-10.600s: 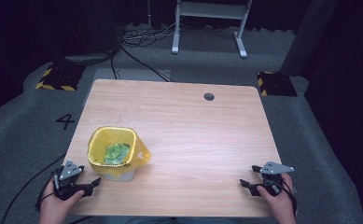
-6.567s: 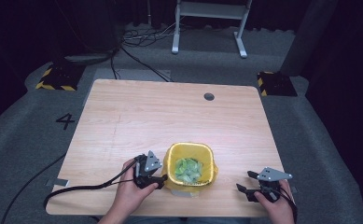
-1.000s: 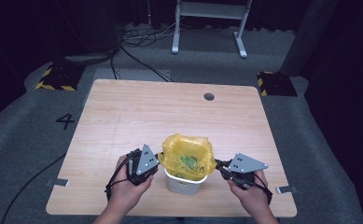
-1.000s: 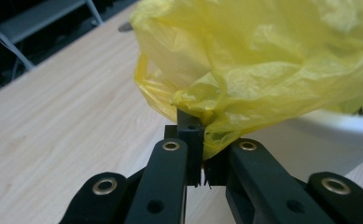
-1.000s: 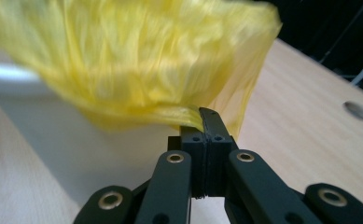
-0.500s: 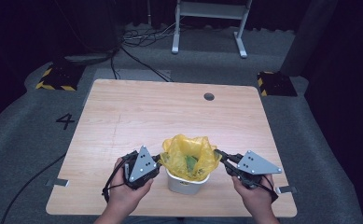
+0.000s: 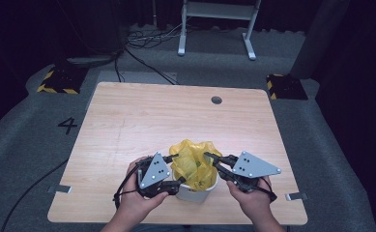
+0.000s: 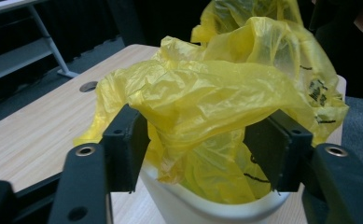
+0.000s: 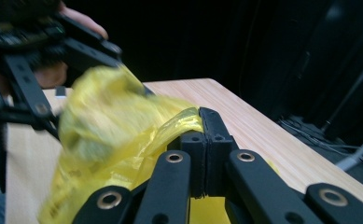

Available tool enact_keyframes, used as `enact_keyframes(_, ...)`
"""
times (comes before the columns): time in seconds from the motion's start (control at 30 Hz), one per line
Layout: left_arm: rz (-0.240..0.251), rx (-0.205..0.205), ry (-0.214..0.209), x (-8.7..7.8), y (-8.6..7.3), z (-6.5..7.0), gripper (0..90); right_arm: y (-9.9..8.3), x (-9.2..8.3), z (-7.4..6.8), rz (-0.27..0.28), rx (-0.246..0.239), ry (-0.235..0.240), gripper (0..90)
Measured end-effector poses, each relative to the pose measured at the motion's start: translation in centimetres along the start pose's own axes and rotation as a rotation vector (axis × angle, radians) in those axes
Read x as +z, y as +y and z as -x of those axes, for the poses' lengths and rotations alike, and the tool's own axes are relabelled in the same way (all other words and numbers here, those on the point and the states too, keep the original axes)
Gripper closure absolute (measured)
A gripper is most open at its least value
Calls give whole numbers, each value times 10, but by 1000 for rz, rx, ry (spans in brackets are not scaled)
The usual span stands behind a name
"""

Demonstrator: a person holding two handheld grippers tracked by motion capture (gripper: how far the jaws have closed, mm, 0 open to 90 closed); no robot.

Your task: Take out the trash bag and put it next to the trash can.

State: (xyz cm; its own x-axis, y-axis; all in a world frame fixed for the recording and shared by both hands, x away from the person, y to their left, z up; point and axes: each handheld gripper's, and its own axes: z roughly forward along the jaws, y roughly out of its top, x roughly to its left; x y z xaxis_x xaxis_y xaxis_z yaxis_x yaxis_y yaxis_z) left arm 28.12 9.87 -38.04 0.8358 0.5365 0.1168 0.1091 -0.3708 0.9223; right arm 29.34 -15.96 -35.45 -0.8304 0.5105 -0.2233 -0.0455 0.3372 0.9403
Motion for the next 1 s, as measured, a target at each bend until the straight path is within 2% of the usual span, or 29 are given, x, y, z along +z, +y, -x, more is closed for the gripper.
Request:
enact_keyframes(0.07,0,3,-7,2,1,2,384,4,4,-3,5,-4,19,893)
enact_keyframes(0.1,-1,9,-10,3,2,3,376,8,9,-6,5,-13,46,891)
enact_keyframes(0.13,-3,8,-12,4,3,4,376,8,9,-6,5,-13,46,891)
enact_keyframes(0.23,-10,16,-8,6,6,7,346,14,19,-16,-3,-45,108,888)
enact_keyframes(0.27,-10,16,-8,6,6,7,345,14,19,-16,-3,-45,108,888)
enact_keyframes(0.33,-10,25,-11,7,8,9,346,16,24,-20,-8,-54,139,888)
enact_keyframes(0.43,-19,37,-2,9,11,12,359,18,30,-26,-14,-60,178,889)
enact_keyframes(0.5,-27,36,17,9,11,12,385,19,32,-29,-20,-68,187,889)
enact_keyframes(0.53,-28,32,29,9,11,12,410,19,32,-30,-20,-70,191,889)
enact_keyframes(0.6,-29,29,26,9,11,12,495,18,32,-31,-18,-67,199,886)
enact_keyframes(0.63,-31,35,27,8,10,13,615,18,32,-32,-14,-65,203,869)
enact_keyframes(0.67,-35,43,35,7,10,14,615,18,32,-32,-14,-65,203,869)
enact_keyframes(0.73,-40,54,47,6,11,15,689,18,31,-31,-7,-58,202,824)
enact_keyframes(0.8,-43,58,42,5,11,15,756,18,28,-30,0,-47,202,724)
enact_keyframes(0.83,-40,55,38,4,11,14,790,19,26,-29,8,-38,188,654)
enact_keyframes(1.0,-22,42,28,2,13,13,851,20,8,-18,30,-1,138,556)
